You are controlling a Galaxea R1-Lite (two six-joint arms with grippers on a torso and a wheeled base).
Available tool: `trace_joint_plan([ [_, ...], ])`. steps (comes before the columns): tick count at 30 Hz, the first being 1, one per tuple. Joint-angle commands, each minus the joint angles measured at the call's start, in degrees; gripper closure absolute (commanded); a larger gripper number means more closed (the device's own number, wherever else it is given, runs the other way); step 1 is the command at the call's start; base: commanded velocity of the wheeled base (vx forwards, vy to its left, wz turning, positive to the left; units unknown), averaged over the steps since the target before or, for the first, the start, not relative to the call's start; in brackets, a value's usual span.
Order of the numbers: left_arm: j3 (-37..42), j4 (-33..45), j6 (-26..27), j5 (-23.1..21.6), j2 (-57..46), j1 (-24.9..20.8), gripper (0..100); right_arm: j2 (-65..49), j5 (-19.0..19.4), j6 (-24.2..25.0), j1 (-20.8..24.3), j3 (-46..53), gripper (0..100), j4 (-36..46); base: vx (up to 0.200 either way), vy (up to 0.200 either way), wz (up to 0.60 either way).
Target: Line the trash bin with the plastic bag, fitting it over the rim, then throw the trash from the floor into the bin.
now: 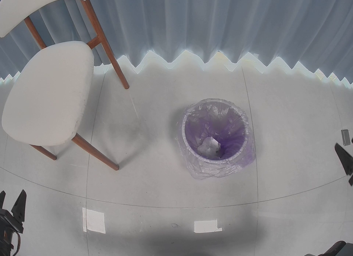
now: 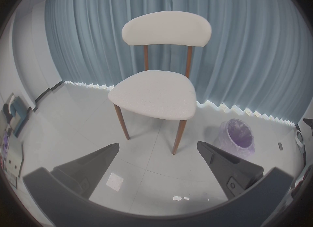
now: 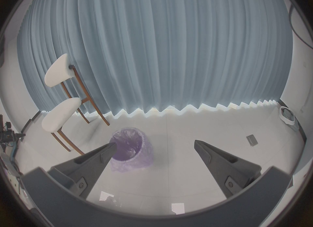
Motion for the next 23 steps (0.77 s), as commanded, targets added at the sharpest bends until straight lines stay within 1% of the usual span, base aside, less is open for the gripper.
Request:
trace_joint_plan([
  [1,12.04,0.62,8.49,-12.40,-22.37,3.85,0,-41.66,0.93,-4.90,-7.13,19.26,0,18.47,0.000,0.000,0.00],
  [3,11.96,0.71,8.05,-12.66,-22.37,3.85,0,-41.66,2.96,-7.10,-7.13,19.26,0,18.91,0.000,0.000,0.00],
  [4,11.87,0.97,7.61,-12.49,-22.28,3.85,0,-41.66,2.52,-5.61,-7.13,19.26,0,18.91,0.000,0.000,0.00],
  [5,11.87,0.97,7.61,-12.49,-22.28,3.85,0,-41.66,2.52,-5.61,-7.13,19.26,0,18.91,0.000,0.000,0.00],
  [6,11.60,1.85,5.41,-10.29,-21.75,4.21,0,-41.66,0.85,-1.83,-7.13,19.35,0,19.61,0.000,0.000,0.00],
  [7,11.52,2.38,4.53,-8.36,-21.05,4.65,0,-41.66,0.32,-1.65,-7.13,19.35,0,19.52,0.000,0.000,0.00],
  [8,11.34,2.82,4.53,-6.86,-20.35,5.00,0,-41.66,0.41,-2.62,-7.13,19.35,0,19.70,0.000,0.000,0.00],
  [10,11.34,2.82,4.53,-6.86,-20.35,5.00,0,-41.66,0.41,-2.62,-7.13,19.35,0,19.70,0.000,0.000,0.00],
  [11,11.34,2.38,6.29,-6.25,-19.91,4.82,0,-41.66,2.08,-5.43,-7.13,19.26,0,19.70,0.000,0.000,0.00],
  [12,11.43,2.38,6.47,-7.30,-21.31,3.94,0,-41.66,2.43,-5.34,-7.13,19.26,0,19.61,0.000,0.000,0.00],
  [14,11.52,2.12,6.82,-12.66,-22.46,3.42,0,-41.66,2.43,-5.17,-7.13,19.26,0,19.61,0.000,0.000,0.00],
  [15,11.52,2.12,7.08,-14.25,-22.46,3.42,0,-41.66,2.43,-4.99,-7.13,19.35,0,19.61,0.000,0.000,0.00],
  [19,11.78,2.55,10.07,-15.21,-22.46,3.50,0,-41.66,2.43,-5.34,-7.13,19.26,0,19.61,0.000,0.000,0.00],
  [23,11.87,2.73,9.98,-15.13,-22.46,3.77,0,-41.66,2.43,-4.90,-7.13,19.35,0,19.61,0.000,0.000,0.00],
])
